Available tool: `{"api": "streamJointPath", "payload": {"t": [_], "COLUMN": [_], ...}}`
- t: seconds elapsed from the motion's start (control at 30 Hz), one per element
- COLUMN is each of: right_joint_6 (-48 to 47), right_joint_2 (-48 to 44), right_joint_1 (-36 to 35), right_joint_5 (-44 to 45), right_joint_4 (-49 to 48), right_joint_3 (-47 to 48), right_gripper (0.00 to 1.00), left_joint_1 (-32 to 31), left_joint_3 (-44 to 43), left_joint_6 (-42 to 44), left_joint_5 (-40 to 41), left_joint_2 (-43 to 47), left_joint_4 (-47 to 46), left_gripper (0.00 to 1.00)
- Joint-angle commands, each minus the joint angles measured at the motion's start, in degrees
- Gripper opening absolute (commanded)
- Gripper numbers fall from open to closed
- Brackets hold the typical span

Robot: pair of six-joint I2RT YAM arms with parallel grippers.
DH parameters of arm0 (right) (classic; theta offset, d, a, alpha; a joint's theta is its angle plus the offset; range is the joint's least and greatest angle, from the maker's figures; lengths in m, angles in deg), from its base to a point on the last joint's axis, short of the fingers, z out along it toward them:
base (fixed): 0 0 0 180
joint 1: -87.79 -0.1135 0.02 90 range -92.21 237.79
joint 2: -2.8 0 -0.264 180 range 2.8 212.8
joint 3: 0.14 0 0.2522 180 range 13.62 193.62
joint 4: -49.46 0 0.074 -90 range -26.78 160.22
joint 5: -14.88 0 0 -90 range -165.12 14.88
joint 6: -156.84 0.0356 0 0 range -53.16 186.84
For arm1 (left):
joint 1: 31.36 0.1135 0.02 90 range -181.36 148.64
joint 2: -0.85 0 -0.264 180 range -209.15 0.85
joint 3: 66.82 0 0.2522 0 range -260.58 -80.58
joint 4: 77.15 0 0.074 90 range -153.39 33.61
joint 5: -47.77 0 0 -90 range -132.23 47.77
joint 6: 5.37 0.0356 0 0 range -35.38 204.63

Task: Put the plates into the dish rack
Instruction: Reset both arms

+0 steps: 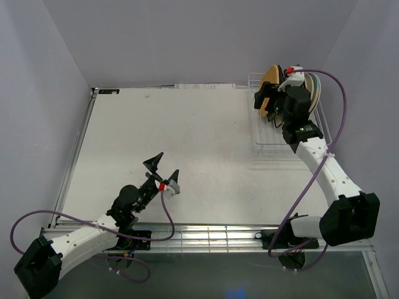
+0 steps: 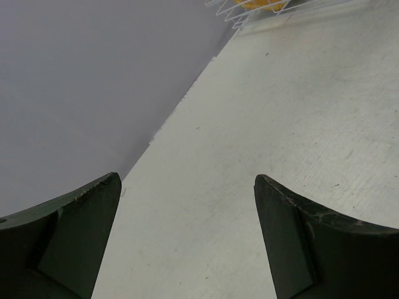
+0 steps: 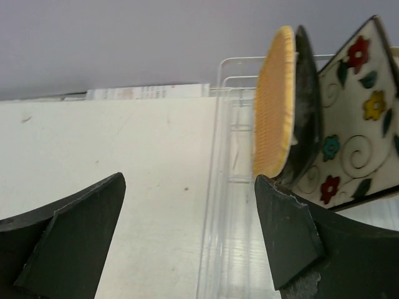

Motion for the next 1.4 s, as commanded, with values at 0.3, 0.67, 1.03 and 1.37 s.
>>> {"api": "streamJointPath", "payload": {"t": [0.3, 0.67, 1.03, 1.37], "right_joint_6": [-4.48, -6.59, -2.37, -4.30], "right_joint_2": [-19.99, -22.39, -32.84, -48.13], "right_joint_1": [-16.31, -24.40, -24.84, -24.84], "right_joint_5": [-2.93, -7.15, -4.34, -4.60], "right_joint_4": [-20.81, -41.38, -46.25, -35.87], "right_joint_3": [-25.45, -44.61, -57.19, -62.64], "right_gripper": [0.90, 0.90, 0.90, 0.90], "left_joint_1": [1.90, 6.13, 6.39, 6.92], "left_joint_3": [1.96, -8.48, -13.78, -2.44], "left_joint_6": [-15.62, -36.63, -44.99, -42.79], "left_joint_5": [1.32, 3.87, 6.77, 11.00], "left_joint_2": [1.04, 1.31, 3.67, 12.82], "left_joint_4": [-1.21, 5.54, 11.89, 5.21], "left_gripper": [0.98, 0.98, 0.98, 0.98]}}
